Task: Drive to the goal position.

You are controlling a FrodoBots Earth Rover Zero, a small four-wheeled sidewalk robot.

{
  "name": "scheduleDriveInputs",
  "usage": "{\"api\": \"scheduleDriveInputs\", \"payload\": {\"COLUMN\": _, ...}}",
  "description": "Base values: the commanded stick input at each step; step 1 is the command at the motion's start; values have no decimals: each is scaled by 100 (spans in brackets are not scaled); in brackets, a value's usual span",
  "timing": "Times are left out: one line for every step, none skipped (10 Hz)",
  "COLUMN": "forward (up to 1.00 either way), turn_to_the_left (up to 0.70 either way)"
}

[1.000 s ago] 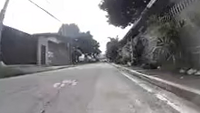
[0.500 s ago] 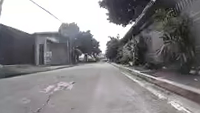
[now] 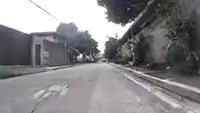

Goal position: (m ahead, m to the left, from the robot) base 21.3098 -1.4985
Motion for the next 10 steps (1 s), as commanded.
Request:
{"api": "scheduleDriveInputs", "payload": {"forward": 70, "turn_to_the_left": -35}}
{"api": "scheduleDriveInputs", "payload": {"forward": 70, "turn_to_the_left": -35}}
{"api": "scheduleDriveInputs", "payload": {"forward": 70, "turn_to_the_left": -35}}
{"api": "scheduleDriveInputs", "payload": {"forward": 70, "turn_to_the_left": -35}}
{"api": "scheduleDriveInputs", "payload": {"forward": 70, "turn_to_the_left": -35}}
{"api": "scheduleDriveInputs", "payload": {"forward": 70, "turn_to_the_left": -35}}
{"api": "scheduleDriveInputs", "payload": {"forward": 70, "turn_to_the_left": -35}}
{"api": "scheduleDriveInputs", "payload": {"forward": 70, "turn_to_the_left": -35}}
{"api": "scheduleDriveInputs", "payload": {"forward": 70, "turn_to_the_left": -35}}
{"api": "scheduleDriveInputs", "payload": {"forward": 70, "turn_to_the_left": -35}}
